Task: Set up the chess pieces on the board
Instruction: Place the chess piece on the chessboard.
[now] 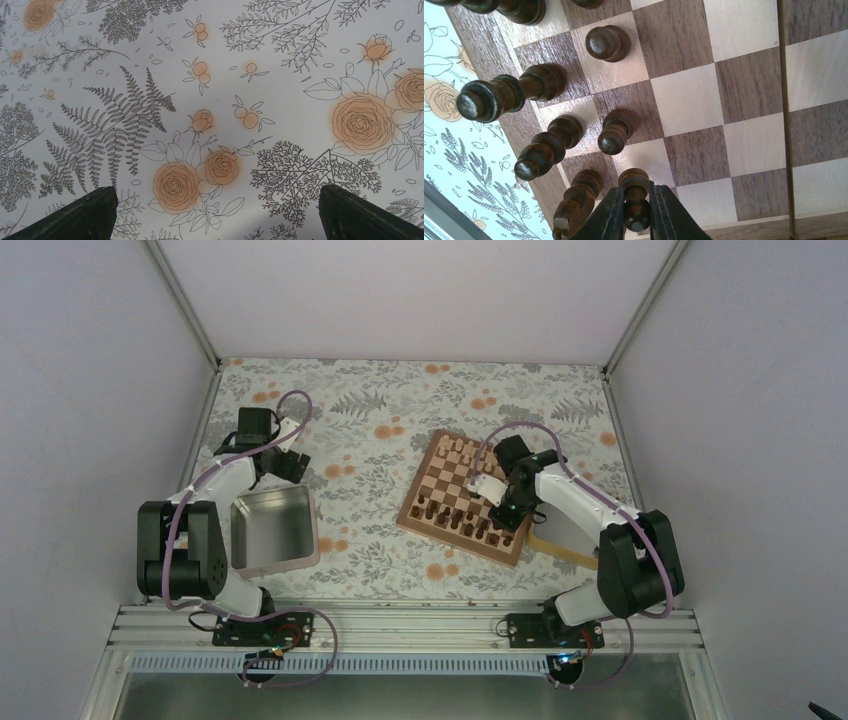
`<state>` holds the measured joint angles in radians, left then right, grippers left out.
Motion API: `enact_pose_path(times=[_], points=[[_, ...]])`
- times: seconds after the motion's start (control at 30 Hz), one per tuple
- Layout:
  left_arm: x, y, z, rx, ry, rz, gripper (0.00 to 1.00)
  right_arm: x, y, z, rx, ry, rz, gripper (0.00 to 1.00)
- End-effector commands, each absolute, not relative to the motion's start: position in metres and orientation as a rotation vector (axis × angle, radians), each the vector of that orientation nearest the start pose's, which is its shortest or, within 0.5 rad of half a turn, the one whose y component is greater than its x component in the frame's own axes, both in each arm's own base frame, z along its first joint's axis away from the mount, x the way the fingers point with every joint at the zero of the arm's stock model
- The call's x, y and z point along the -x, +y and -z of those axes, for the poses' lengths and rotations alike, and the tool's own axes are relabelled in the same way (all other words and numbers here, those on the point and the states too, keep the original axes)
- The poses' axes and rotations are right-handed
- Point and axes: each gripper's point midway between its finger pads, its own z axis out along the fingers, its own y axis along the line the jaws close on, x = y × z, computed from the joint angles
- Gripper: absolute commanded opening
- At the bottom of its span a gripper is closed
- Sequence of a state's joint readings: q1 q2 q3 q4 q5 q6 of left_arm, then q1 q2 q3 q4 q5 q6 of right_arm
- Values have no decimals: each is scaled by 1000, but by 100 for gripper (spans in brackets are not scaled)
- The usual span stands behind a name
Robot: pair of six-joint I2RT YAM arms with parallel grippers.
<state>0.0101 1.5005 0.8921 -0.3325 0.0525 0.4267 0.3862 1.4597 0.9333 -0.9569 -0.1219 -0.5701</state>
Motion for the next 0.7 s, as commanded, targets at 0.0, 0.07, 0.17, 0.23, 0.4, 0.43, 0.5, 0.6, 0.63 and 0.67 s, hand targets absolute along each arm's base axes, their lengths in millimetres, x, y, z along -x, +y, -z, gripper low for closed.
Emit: enact_pose_path(times=[0.0,0.07,0.17,0.23,0.4,0.43,0.5,0.6,0.63,0.67], points=[[-384,-4,-97,-534,2432,-128,100,-225,117,-56,1401,2706,-176,15],[-384,-4,-96,-534,2433,-127,100,-224,116,-55,1404,2711,-174,16],[-384,-5,-96,-535,2432,-125,100,-224,115,-55,1399,2713,-164,17],[-384,-4,-96,-535,2433,-127,100,-224,114,-56,1397,2711,-161,18],[-384,-5,-97,-535,2432,-125,100,-225,114,-58,1388,2704,-153,18],[-384,-4,-97,-535,2430,-127,100,-227,115,-59,1381,2697,-149,18],[-384,-4,-97,-532,2434,-129,100,-229,115,-62,1374,2684,-146,20],[-384,-4,-97,-534,2431,-127,100,-233,114,-69,1356,2674,-127,21],[-384,-4,-97,-533,2432,-127,100,-235,114,-73,1349,2667,-119,21],[-385,-4,-97,-533,2432,-128,100,-237,114,-79,1339,2655,-117,21]])
